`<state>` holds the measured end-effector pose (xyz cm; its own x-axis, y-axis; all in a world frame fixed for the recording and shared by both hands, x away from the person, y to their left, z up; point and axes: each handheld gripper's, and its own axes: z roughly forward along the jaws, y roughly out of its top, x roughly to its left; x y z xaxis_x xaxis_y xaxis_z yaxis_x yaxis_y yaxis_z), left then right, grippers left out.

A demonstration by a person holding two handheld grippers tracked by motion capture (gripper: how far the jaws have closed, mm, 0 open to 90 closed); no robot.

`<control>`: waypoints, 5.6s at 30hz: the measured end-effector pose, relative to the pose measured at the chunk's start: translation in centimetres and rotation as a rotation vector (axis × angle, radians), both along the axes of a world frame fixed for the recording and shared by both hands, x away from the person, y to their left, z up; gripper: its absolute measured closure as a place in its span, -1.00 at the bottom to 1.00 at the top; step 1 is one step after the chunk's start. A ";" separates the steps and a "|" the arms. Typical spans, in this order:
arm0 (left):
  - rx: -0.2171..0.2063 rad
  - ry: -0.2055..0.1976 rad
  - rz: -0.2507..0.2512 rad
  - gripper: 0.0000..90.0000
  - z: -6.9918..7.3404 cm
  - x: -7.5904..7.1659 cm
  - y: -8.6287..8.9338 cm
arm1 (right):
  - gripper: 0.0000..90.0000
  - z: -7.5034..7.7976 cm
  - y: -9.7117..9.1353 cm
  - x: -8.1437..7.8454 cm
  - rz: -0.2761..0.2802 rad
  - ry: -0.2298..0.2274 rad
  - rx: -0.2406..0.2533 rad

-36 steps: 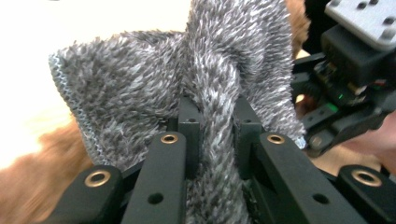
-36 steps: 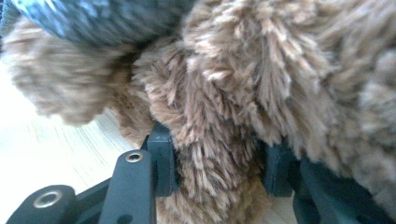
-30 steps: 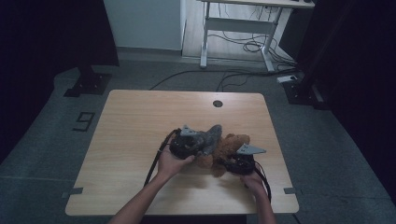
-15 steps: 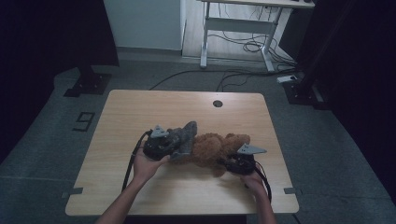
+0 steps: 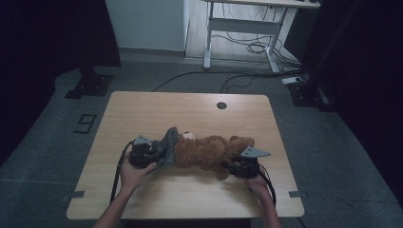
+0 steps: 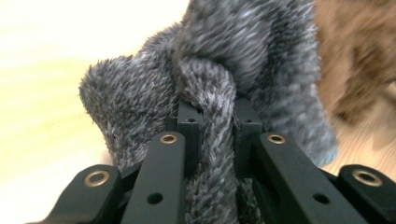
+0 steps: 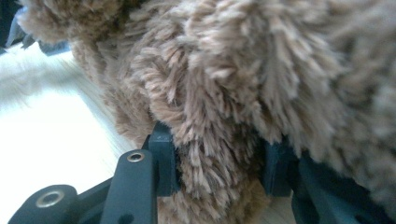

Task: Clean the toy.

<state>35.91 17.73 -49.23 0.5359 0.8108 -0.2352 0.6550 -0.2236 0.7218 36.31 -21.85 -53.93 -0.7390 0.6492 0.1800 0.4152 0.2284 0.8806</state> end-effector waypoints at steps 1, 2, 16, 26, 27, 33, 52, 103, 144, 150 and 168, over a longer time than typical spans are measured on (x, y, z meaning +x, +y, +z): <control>0.015 0.013 -0.002 0.73 -0.6 0.1 -0.2 | 0.27 0.0 0.1 0.0 -0.003 -0.006 -0.009; 0.021 0.028 0.000 0.73 -1.2 0.2 -0.4 | 0.27 0.0 0.2 0.0 -0.007 -0.007 -0.013; 0.005 0.039 0.006 0.73 -0.6 3.8 -1.8 | 0.30 -0.4 0.1 2.1 -0.068 -0.045 -0.026; -0.051 -0.114 -0.047 0.72 7.3 5.3 -3.7 | 0.28 -0.6 -0.8 1.5 -0.072 -0.033 -0.028; -0.051 -0.114 -0.047 0.72 7.3 5.3 -3.7 | 0.28 -0.6 -0.8 1.5 -0.072 -0.033 -0.028; -0.075 -0.151 -0.092 0.70 9.0 6.8 -6.9 | 0.28 -0.8 -0.9 1.2 -0.071 -0.047 -0.020; -0.010 -0.095 -0.120 0.72 3.8 4.9 -7.1 | 0.17 -0.5 -0.6 0.7 -0.075 -0.041 -0.034; 0.000 -0.067 -0.135 0.73 -0.4 0.1 -3.8 | 0.11 -0.6 1.7 0.8 -0.121 0.097 -0.037; 0.050 -0.238 -0.001 0.73 3.2 1.1 -4.1 | 0.25 0.0 -0.6 0.7 -0.045 0.081 0.017; 0.037 -0.171 0.039 0.73 1.5 1.8 -2.1 | 0.24 -0.1 -0.6 0.7 -0.039 0.082 0.013; 0.065 -0.111 0.077 0.71 0.3 1.4 0.7 | 0.09 -0.4 -1.3 0.7 -0.077 0.067 0.020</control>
